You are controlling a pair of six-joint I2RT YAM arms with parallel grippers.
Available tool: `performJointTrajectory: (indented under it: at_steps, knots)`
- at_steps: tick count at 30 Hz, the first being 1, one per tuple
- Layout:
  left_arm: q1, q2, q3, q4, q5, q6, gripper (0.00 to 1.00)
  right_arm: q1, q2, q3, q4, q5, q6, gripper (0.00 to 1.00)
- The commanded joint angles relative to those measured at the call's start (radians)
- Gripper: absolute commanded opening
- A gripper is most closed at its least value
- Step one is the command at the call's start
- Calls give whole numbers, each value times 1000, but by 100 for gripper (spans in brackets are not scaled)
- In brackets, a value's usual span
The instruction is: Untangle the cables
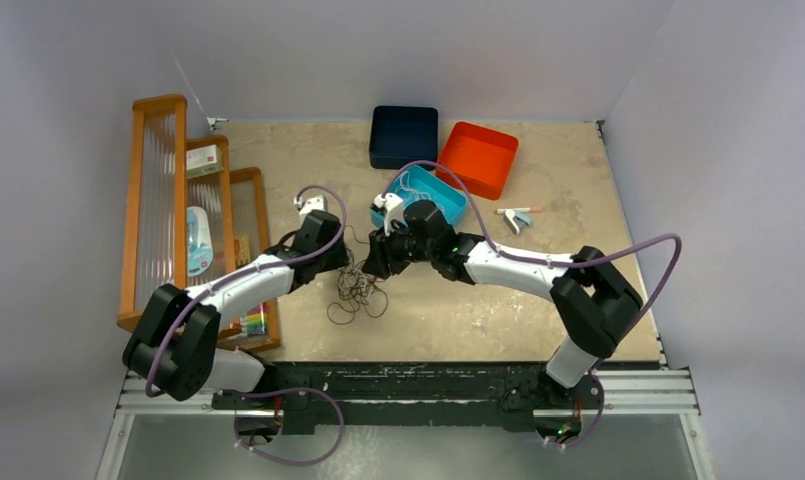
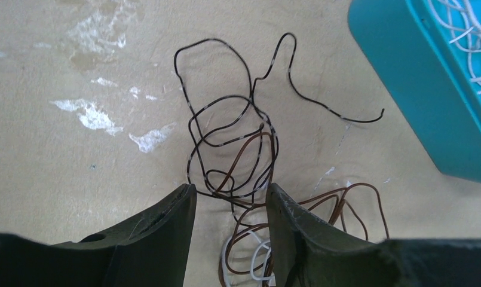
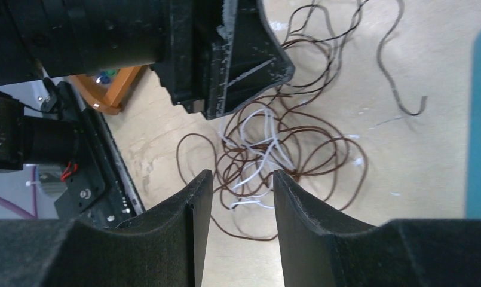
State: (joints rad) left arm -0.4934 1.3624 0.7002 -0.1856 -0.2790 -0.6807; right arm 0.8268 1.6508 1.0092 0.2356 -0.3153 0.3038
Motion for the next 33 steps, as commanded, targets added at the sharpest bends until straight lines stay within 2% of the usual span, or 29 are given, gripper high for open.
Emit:
performJointTrajectory:
  at_steps: [1,15,21,25,28,33]
  knots:
    - [-5,-43,-49,90,0,-29,46,40,35,5,40,-34,75,45]
    - [-5,-58,-108,153,34,-25,45,78,122,63,-22,36,107,44]
    - [-5,-63,-110,158,35,-26,46,77,168,94,-30,54,97,40]
    - [-5,-62,-108,163,35,-28,45,76,186,115,-36,65,88,30]
    - [-5,-62,-108,166,31,-28,45,77,180,114,-34,76,86,17]
    - [-4,-58,-111,176,22,-32,44,77,74,55,29,112,96,1]
